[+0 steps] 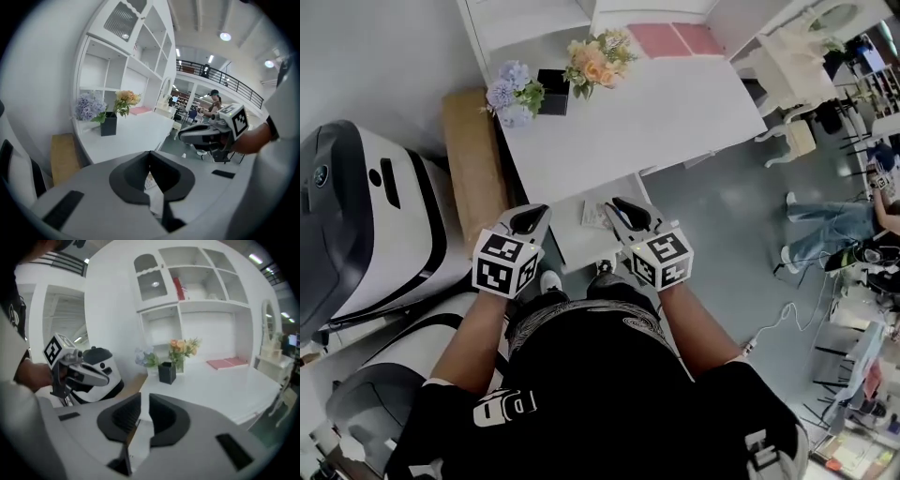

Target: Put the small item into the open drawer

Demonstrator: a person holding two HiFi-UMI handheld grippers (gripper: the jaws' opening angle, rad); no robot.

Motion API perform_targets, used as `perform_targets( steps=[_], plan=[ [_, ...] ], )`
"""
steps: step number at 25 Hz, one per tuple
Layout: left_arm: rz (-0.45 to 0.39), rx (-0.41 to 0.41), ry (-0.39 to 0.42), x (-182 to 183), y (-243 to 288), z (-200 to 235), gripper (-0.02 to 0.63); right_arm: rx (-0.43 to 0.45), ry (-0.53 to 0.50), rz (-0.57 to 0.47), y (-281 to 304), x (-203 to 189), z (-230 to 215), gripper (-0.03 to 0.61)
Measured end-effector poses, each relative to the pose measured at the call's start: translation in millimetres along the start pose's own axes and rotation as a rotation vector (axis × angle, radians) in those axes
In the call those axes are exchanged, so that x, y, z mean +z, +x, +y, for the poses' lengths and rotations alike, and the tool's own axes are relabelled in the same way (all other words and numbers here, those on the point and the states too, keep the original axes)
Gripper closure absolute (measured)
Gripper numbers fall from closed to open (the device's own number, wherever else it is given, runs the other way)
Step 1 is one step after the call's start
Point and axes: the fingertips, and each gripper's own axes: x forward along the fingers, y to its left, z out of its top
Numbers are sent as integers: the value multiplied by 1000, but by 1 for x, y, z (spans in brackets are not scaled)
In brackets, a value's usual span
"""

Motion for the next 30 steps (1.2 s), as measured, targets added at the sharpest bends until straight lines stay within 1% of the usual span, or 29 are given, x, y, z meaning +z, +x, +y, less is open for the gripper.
perform_targets(
  steps=[1, 2, 3, 6, 8, 10, 15, 17, 21, 25, 27, 30],
  plan=[
    [-8, -13, 7, 4, -2, -3, 600, -11, 17, -37, -8, 8, 2, 542],
    [-15, -27, 17, 8, -3, -6, 600, -22, 26, -65, -15, 14, 3, 562],
    [-20, -41, 29, 11, -4, -9, 600, -32, 34, -86, -22, 18, 5, 568],
    [-39, -67, 65, 21, -12, -18, 600, -46, 97, -124, -37, 25, 12, 569],
    [-51, -73, 92, 27, -18, -22, 600, -59, 158, -138, -46, 26, 16, 571],
    [-63, -78, 117, 32, -22, -24, 600, -79, 195, -148, -55, 24, 19, 571],
    [-87, -95, 141, 39, -28, -29, 600, -129, 210, -172, -70, 22, 26, 571],
    [-95, -95, 148, 41, -31, -32, 600, -136, 215, -193, -76, 25, 27, 571],
    [-119, -82, 145, 44, -39, -43, 600, -124, 245, -230, -88, 29, 25, 570],
    [-130, -52, 137, 39, -46, -54, 600, -93, 234, -240, -98, 29, 24, 571],
    [-127, -38, 117, 32, -47, -61, 600, -67, 227, -233, -106, 24, 26, 571],
    [-127, -28, 58, 23, -46, -79, 600, -26, 222, -231, -126, 16, 28, 571]
  ],
)
